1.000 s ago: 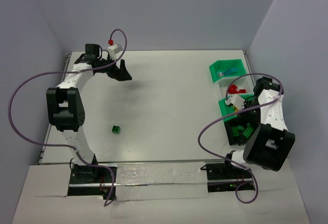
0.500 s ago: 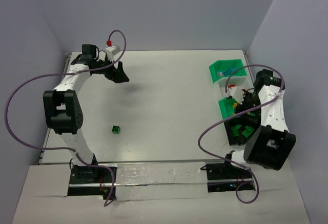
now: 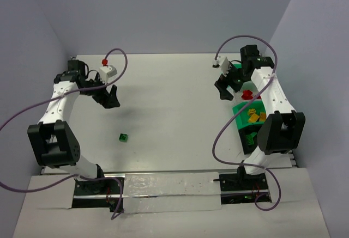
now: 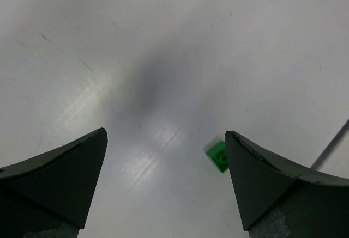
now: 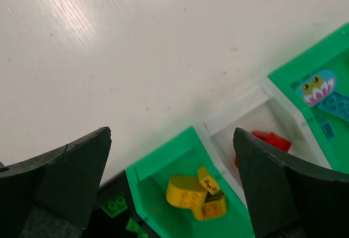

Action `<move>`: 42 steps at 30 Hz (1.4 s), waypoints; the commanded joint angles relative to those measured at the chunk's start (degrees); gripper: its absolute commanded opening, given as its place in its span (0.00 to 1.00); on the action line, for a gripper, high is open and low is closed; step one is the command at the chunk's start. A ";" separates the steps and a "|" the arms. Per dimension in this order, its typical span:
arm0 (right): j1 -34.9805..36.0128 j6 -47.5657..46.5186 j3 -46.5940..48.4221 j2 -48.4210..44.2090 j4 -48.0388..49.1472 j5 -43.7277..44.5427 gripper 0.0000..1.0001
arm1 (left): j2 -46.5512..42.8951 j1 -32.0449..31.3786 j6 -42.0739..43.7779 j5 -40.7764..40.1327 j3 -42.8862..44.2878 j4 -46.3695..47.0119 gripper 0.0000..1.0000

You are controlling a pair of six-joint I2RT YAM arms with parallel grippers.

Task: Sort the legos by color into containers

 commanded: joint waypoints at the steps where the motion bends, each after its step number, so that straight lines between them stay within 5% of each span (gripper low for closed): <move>1: 1.86 7.17 2.19 2.34 7.55 -4.89 1.00 | -9.69 -0.11 7.60 -7.99 -8.01 -7.72 0.99; 9: 2.92 8.15 3.88 6.11 8.58 -6.67 1.00 | -29.97 -0.01 34.13 -2.32 -27.95 -4.76 0.99; 25: 4.02 8.62 -1.95 -0.23 8.39 -3.98 1.00 | -9.04 -4.55 55.21 -0.99 -25.36 -4.51 0.90; 42: 4.20 15.40 -6.63 -4.09 13.95 -2.02 1.00 | -3.54 -8.10 58.09 -5.44 -27.37 -0.82 0.76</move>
